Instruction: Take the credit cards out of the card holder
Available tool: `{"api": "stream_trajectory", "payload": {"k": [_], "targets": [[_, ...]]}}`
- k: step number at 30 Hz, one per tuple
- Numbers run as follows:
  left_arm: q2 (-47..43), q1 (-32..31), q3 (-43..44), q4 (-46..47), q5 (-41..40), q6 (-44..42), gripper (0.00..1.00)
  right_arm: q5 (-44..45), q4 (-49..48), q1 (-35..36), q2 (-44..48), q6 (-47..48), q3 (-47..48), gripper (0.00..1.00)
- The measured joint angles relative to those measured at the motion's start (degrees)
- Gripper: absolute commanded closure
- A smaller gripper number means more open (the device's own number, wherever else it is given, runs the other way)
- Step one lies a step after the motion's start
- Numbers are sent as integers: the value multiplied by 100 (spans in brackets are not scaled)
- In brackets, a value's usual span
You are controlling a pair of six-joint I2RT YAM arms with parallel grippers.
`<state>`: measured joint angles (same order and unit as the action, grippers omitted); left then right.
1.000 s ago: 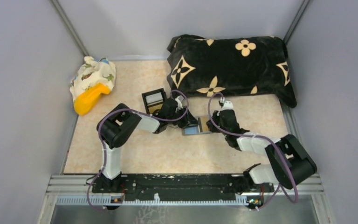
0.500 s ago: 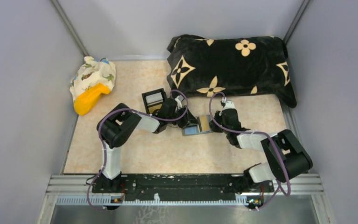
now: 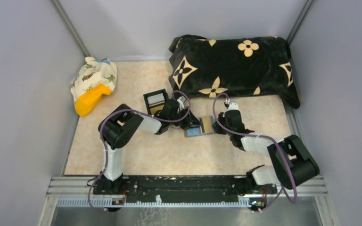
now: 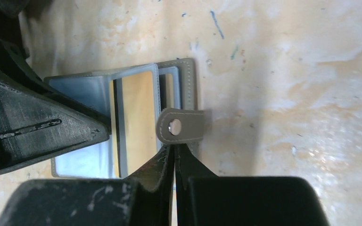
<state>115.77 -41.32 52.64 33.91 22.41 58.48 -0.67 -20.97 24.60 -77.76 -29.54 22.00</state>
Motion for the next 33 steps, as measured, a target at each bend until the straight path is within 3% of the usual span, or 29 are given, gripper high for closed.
{"api": "stream_trajectory", "payload": {"k": [8,33], "targets": [[24,0,20,0,24,-2,64,393,640,0,734,188,52,98],[74,2,81,-4,81,-7,63,-94,555,155,474,229,61,98]]}}
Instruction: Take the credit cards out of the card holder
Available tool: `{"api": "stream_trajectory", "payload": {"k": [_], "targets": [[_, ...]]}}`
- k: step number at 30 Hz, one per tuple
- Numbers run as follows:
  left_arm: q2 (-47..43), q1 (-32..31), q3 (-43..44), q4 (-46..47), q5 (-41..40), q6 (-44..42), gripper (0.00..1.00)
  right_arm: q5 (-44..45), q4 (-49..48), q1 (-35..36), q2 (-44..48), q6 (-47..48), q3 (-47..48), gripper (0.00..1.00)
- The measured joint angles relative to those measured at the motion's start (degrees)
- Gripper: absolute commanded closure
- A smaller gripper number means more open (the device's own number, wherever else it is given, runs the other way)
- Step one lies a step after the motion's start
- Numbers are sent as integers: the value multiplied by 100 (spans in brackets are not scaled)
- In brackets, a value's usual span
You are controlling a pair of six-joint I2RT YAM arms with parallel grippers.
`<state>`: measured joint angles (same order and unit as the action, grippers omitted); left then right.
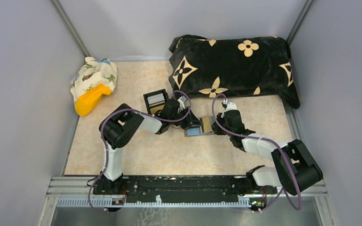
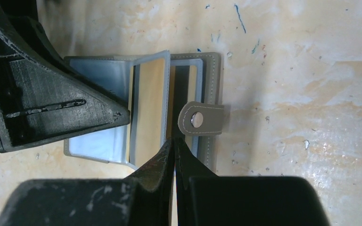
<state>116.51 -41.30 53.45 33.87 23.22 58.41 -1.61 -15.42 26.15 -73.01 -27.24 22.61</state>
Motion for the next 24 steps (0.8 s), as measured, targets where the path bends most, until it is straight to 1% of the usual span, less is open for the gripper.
{"api": "stream_trajectory", "payload": {"k": [11,19,24], "targets": [[2,0,0,2,4,0,63,415,179,9,166,4,2,97],[2,7,0,4,37,0,64,476,286,9,254,28,74,97],[9,17,0,7,46,2,64,369,256,9,245,24,120,97]]}}
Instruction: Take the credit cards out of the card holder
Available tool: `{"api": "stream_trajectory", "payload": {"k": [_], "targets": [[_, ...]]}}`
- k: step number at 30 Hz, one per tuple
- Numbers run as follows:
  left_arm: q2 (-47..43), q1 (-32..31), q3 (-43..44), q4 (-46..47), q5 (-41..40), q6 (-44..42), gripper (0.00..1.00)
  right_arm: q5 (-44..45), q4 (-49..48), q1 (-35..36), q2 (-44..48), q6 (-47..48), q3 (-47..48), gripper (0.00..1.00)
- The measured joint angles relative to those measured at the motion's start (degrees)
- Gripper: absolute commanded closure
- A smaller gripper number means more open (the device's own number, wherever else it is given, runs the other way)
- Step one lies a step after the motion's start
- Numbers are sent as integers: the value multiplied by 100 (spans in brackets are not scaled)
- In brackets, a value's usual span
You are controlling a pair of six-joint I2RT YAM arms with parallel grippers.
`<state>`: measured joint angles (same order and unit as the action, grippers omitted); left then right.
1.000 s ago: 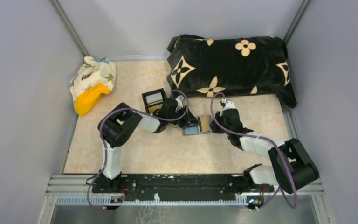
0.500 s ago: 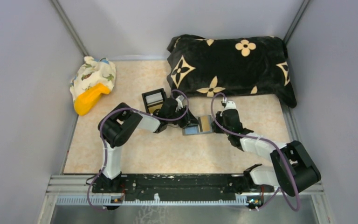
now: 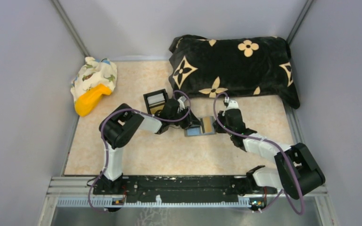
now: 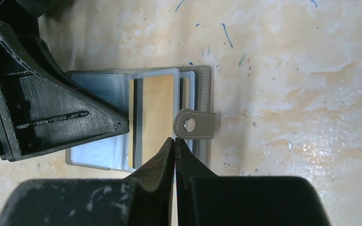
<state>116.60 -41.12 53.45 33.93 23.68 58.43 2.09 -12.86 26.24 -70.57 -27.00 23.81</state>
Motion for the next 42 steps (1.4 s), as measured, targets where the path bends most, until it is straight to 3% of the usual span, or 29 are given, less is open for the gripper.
{"api": "stream_trajectory", "payload": {"k": [16,22,42], "targets": [[11,2,0,33,28,2,64,-260,-586,63,-627,-181,-125,97],[31,7,0,118,85,22,54,-262,-868,63,-758,-304,-170,97],[315,15,-92,907,278,385,66,-522,-1836,63,-1056,-632,-470,97]]}}
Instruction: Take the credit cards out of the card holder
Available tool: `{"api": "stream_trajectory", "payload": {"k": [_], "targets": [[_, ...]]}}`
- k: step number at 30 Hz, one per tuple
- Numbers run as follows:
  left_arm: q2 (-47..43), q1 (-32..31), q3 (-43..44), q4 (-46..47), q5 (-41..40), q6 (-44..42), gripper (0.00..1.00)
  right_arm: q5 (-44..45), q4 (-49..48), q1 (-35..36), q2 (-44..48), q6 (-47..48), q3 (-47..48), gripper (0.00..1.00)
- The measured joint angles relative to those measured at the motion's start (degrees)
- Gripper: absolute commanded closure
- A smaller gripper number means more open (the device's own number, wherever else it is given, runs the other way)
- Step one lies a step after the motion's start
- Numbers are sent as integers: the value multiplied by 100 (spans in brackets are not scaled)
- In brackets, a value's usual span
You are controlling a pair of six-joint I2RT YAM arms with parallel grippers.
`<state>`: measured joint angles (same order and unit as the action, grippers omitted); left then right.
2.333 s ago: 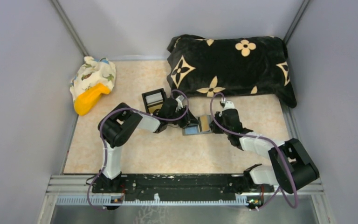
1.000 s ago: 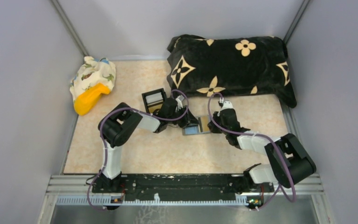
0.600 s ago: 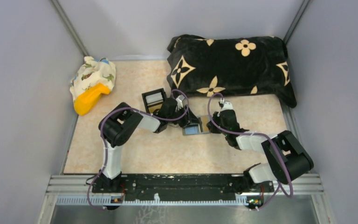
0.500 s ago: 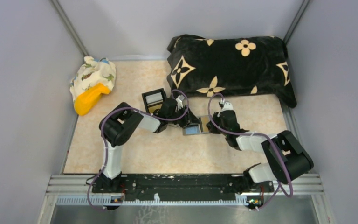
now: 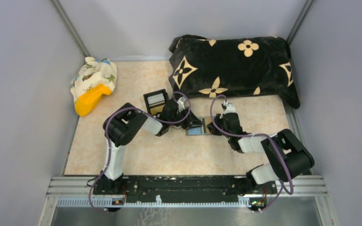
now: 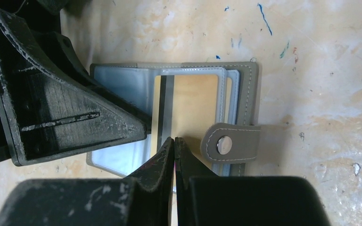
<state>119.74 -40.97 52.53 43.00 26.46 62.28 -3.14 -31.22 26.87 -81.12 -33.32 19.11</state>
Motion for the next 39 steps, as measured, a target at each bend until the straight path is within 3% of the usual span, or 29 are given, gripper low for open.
{"api": "stream_trajectory", "payload": {"k": [10,24,26,30,39], "targets": [[83,-2,-313,866,72,214,67,-87,-317,0,-192,-61,0,97],[278,-46,-168,916,118,146,72,-103,-374,0,-238,-85,0,97],[319,-70,-94,863,109,105,78,-105,-389,0,-256,-87,0,97],[350,-85,37,605,70,31,99,-87,-393,-4,-262,-94,0,97],[391,-133,192,409,33,-61,100,-59,195,-66,127,-114,0,97]]}}
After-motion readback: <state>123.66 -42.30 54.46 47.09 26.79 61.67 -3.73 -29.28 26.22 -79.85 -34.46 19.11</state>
